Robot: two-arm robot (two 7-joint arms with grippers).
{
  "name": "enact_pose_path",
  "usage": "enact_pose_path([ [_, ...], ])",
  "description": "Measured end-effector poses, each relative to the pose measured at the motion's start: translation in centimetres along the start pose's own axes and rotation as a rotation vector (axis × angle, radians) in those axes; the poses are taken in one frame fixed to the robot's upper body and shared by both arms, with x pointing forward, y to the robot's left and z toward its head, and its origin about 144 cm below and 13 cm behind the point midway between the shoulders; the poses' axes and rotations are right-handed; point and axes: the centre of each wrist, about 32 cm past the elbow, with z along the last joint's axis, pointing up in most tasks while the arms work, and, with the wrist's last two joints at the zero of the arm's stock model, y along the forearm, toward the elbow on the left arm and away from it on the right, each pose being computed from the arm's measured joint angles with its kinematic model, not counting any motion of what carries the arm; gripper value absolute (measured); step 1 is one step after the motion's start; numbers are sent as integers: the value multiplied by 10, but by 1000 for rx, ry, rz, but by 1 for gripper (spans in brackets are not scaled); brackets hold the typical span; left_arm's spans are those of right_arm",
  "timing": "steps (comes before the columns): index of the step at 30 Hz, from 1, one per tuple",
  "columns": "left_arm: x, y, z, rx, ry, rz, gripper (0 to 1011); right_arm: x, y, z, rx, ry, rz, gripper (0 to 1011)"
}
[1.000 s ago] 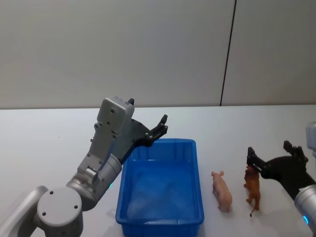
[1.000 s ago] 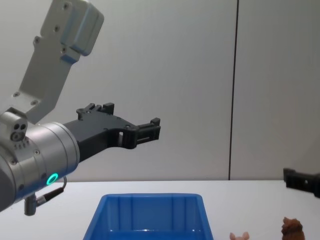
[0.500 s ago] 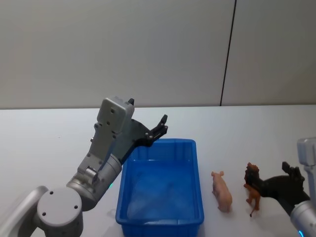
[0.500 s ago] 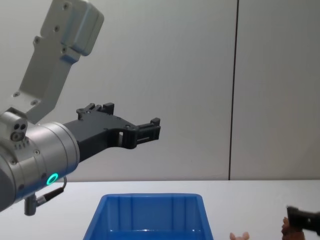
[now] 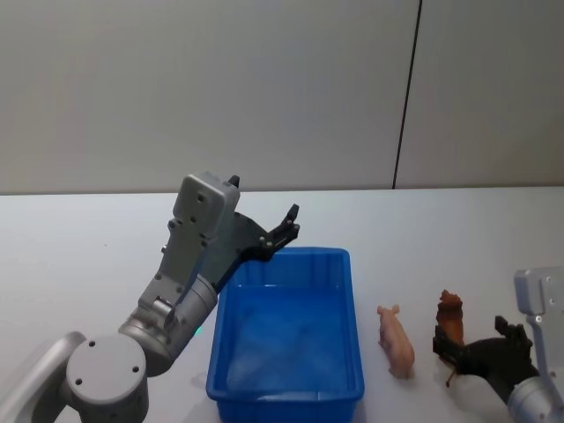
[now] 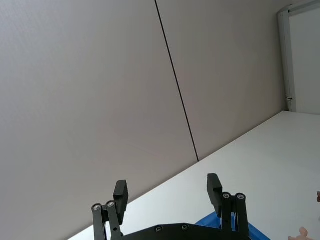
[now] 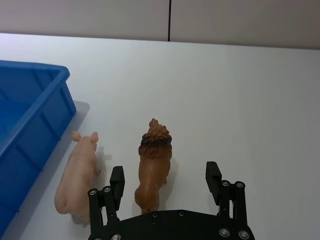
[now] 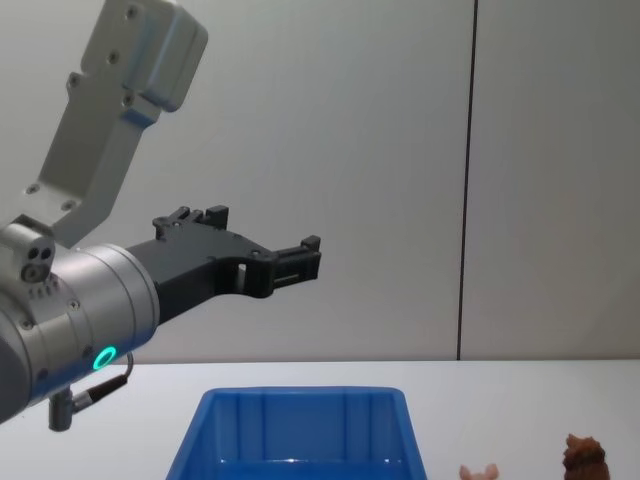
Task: Pick up the two dolls from the table and place them into the box.
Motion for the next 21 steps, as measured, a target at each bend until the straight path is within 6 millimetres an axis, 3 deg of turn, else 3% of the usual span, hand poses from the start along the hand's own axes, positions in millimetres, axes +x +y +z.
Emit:
enact_pose_path([
  [11,0,0,0,0,0,0,1001,0,11,-11,-27,3,13,1001],
  [21,0,0,0,0,0,0,1001,-4,20,-17,-41,3,28,765],
])
